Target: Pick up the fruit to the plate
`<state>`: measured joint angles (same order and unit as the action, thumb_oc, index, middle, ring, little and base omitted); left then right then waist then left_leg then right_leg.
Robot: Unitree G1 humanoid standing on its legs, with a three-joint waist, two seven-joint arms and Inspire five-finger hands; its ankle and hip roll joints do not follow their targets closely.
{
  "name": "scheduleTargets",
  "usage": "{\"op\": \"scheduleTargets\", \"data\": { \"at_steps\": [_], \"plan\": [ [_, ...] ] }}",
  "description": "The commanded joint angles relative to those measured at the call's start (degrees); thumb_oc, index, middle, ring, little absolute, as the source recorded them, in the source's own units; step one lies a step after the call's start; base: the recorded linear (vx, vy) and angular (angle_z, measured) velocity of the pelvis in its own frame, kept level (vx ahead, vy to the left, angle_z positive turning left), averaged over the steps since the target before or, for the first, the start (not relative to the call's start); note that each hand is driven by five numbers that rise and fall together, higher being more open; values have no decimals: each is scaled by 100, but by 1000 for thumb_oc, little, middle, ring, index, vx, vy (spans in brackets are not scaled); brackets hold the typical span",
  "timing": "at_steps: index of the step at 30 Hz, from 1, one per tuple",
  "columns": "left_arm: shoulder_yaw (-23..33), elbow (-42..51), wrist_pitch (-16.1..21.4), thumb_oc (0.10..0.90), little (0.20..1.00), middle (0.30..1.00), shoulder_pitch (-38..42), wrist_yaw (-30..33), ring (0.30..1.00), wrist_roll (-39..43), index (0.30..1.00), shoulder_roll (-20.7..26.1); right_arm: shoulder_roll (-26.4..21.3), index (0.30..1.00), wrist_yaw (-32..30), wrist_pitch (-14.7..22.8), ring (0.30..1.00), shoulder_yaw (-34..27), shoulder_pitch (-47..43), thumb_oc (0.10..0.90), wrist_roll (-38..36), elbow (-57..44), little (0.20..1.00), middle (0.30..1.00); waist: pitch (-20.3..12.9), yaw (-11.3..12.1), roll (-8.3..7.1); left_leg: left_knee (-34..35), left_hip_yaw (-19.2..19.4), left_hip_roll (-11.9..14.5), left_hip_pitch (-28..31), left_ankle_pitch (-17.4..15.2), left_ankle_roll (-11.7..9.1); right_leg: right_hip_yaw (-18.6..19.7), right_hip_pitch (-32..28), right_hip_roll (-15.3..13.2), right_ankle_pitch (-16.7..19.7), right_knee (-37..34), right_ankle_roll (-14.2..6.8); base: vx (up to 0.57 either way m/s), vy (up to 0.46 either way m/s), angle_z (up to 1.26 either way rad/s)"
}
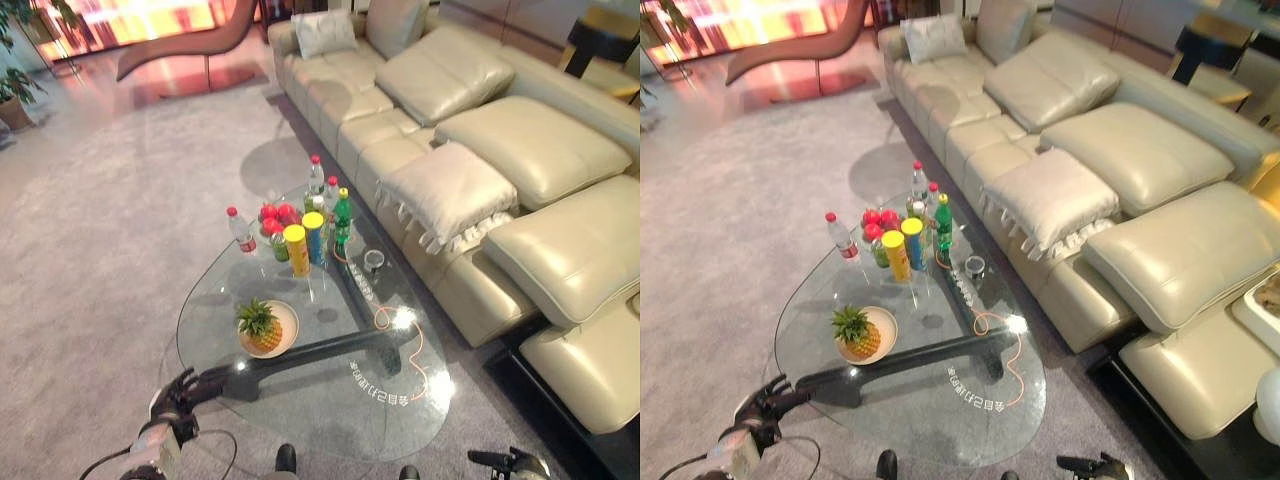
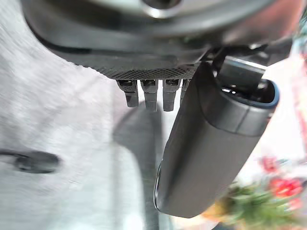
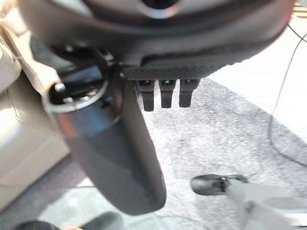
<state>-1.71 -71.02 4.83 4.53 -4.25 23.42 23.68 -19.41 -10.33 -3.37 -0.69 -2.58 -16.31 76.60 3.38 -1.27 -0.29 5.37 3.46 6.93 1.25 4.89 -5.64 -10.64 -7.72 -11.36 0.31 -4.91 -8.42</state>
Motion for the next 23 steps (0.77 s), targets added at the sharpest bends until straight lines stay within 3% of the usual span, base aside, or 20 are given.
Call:
{"op": "scheduleTargets", "data": {
  "at_steps": [1, 12, 23],
  "plan": [
    [-80, -387, 9, 800, 900, 900, 332, -243, 900, -801, 900, -45, -164, 900, 378, -153, 900, 188, -166, 800, 492, 293, 900, 900, 151, 16, 221, -37, 262, 174, 411, -253, -44, 52, 162, -50, -129, 623, 37, 63, 47, -6],
    [-863, -659, -679, 800, 900, 900, 216, -681, 900, -1752, 900, -600, 140, 900, 807, -251, 900, 831, -313, 800, 1169, 311, 900, 900, 116, -11, 195, -37, 411, 266, 562, -298, -68, -56, 8, -78, -87, 494, -5, 13, 11, -3],
    [-1077, -620, -705, 800, 900, 900, 226, -655, 900, -1803, 900, -716, 251, 900, 711, -345, 900, 1114, -379, 800, 1244, 239, 900, 900, 110, -23, 195, -37, 440, 269, 597, -328, -107, -110, -40, -159, 94, 256, -85, 0, 0, 0]
  ]
}}
